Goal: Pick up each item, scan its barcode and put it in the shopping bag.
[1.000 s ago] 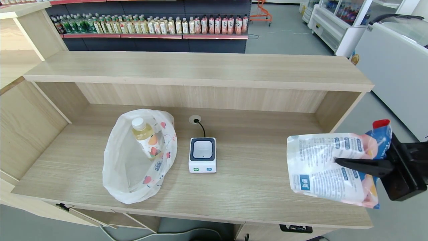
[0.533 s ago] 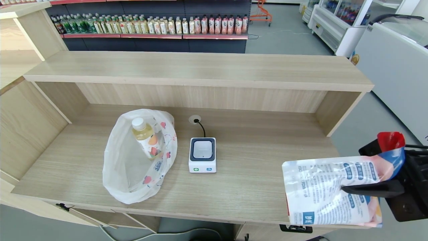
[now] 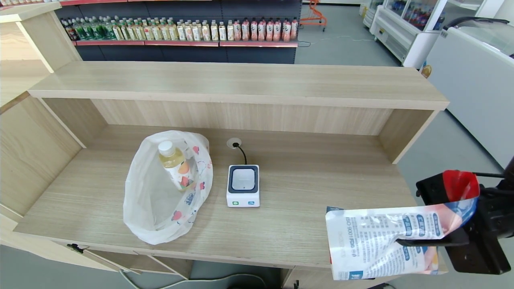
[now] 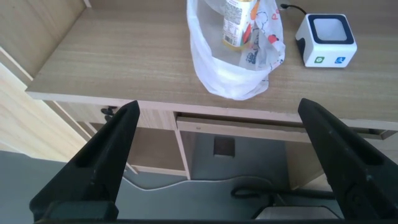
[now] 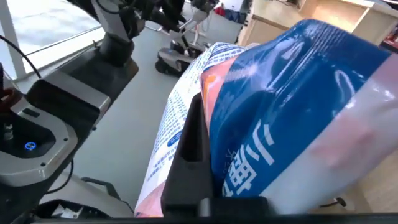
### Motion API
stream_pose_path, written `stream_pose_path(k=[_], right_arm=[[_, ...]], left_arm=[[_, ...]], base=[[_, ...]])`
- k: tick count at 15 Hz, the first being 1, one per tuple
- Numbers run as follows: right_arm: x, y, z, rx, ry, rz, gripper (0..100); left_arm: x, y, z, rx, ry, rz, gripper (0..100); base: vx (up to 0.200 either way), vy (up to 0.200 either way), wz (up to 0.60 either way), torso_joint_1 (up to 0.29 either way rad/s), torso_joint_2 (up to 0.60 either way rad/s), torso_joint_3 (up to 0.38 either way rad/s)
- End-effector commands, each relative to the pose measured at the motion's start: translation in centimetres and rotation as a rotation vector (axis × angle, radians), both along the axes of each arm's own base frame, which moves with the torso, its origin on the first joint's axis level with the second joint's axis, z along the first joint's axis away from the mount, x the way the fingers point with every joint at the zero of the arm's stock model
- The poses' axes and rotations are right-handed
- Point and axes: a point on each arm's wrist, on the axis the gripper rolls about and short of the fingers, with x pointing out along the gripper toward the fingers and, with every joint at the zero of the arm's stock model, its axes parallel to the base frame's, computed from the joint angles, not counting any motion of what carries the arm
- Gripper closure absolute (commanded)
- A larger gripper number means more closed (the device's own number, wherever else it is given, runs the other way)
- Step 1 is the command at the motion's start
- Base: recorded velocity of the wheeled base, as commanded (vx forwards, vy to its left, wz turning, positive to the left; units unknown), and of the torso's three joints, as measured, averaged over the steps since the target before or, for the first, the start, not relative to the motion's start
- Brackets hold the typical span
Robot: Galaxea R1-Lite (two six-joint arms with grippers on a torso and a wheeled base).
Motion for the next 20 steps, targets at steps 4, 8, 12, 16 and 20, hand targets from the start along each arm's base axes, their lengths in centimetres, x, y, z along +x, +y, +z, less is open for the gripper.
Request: stream_pose_path(k=[4,8,12,16,20], right_arm=[[-2.8,-0.1,4.3,0.008,0.402,-0.169,100],[-2.2,-0.2,2.6,-0.023,0.616,-0.239,100],[-2.4,-0.2,1.2,-0.060,0.737,-0.290,100],[-2.1,0.1,0.8,-0.064,0.767,-0.310,100],[-2.1,0.4,0.9,-0.073,0.795,-0.299,100]], left_arm=[[0.0,0.0,0.0,0.000,0.000,0.004,0],[0.0,0.0,0.0,-0.001,0.000,0.001,0],[0.0,0.0,0.0,0.000,0.000,0.001,0],[0.0,0.0,0.0,0.000,0.000,0.001,0],[0.0,0.0,0.0,0.000,0.000,0.001,0]], base=[[0.000,0.000,0.00,0.000,0.00,0.000],[0.000,0.000,0.00,0.000,0.00,0.000],[0.000,0.000,0.00,0.000,0.00,0.000],[0.000,0.000,0.00,0.000,0.00,0.000],[0.000,0.000,0.00,0.000,0.00,0.000]])
